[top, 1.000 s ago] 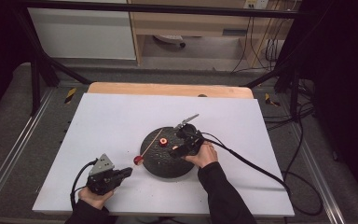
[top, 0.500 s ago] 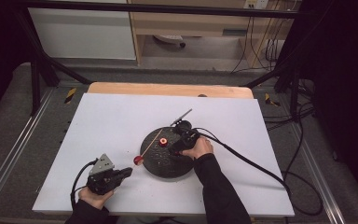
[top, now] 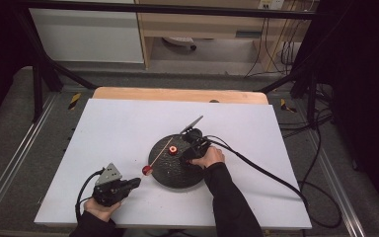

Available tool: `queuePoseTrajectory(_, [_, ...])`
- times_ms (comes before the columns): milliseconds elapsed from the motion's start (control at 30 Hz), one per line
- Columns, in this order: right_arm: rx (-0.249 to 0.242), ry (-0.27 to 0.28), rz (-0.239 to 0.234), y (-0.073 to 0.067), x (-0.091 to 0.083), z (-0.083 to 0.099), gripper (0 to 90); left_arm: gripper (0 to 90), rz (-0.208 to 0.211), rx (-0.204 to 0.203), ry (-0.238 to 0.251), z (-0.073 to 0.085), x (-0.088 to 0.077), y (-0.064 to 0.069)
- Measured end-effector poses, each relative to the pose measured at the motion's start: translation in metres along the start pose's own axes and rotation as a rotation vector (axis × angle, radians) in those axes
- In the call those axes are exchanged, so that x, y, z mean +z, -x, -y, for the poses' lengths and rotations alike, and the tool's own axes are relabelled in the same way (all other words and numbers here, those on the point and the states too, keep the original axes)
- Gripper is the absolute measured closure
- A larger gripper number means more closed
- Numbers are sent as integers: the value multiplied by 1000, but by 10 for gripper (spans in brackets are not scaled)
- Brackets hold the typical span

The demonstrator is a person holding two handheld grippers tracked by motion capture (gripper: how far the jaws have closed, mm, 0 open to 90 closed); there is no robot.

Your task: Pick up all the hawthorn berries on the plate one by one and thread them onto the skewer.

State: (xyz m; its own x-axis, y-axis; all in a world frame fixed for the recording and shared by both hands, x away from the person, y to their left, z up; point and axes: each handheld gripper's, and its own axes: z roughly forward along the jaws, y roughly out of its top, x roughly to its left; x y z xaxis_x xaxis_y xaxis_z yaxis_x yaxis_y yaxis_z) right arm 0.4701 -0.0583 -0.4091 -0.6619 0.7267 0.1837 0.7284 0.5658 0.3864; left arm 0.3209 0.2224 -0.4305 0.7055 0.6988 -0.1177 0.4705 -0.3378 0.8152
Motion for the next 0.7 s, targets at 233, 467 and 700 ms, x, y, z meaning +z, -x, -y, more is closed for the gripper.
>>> queuePoseTrajectory(233, [-2,-3,17,1,1,0,573,880,1,2,-2,0,0,0])
queuePoseTrajectory(467, [0,-10,15,0,2,1,609,880,1,1,-1,0,0,0])
queuePoseTrajectory(700, [1,-13,13,1,2,0,617,880,1,2,-1,0,0,0])
